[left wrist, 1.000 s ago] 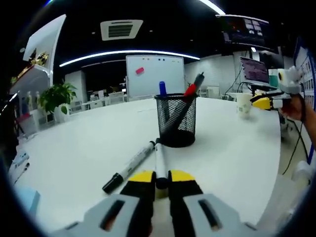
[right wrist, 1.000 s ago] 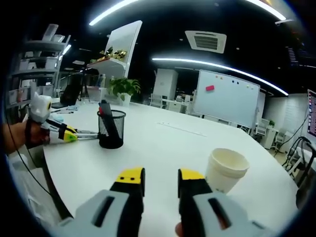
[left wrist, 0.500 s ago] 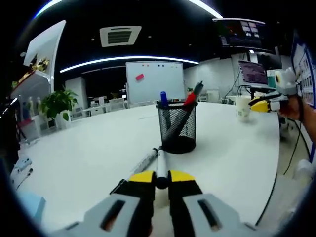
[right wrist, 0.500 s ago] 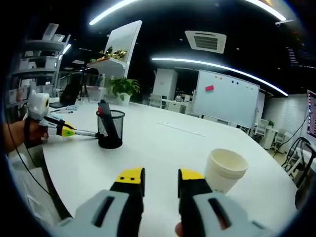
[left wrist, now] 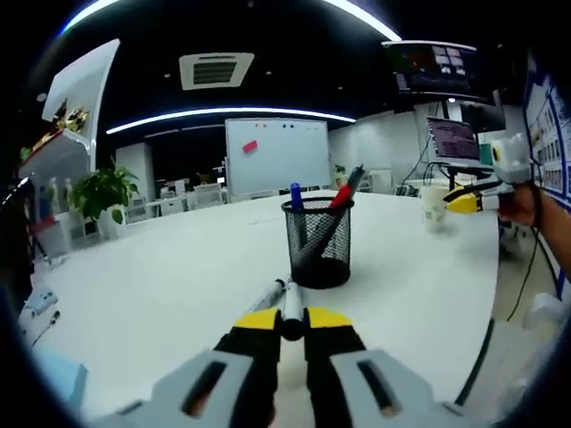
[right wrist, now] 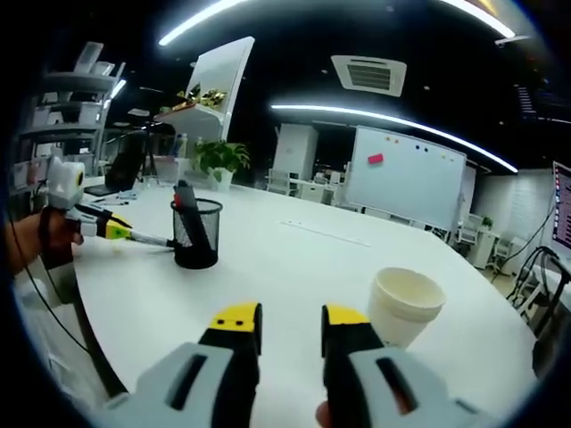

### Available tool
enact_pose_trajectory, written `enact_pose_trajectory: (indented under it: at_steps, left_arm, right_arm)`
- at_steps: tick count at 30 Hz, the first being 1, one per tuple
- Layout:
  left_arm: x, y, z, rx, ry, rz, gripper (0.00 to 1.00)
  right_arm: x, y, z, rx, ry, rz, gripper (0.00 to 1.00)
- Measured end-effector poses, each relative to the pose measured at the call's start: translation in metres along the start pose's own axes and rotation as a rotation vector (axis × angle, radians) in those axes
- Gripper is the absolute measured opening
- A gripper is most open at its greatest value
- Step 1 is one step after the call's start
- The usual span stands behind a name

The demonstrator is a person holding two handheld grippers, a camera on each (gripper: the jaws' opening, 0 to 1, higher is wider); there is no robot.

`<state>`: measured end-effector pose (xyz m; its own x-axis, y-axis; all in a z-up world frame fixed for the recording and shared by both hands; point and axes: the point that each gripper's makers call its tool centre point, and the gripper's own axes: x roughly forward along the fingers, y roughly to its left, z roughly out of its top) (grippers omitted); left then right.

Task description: Place the scattered laser pointers and whiteboard markers into the pen holder and stack the scattered paper cups together

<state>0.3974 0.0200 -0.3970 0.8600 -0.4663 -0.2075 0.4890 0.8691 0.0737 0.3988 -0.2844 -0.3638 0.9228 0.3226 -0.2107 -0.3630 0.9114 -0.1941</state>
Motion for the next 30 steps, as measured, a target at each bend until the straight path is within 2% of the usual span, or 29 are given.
enact_pose_trajectory:
  at_steps: [30]
  left_arm:
    - [-0.009, 0.014, 0.025, -0.010, -0.069, 0.018, 0.11]
  right_arm:
    - [-0.002, -0.004, 0.005, -0.004, -0.006, -0.009, 0.27]
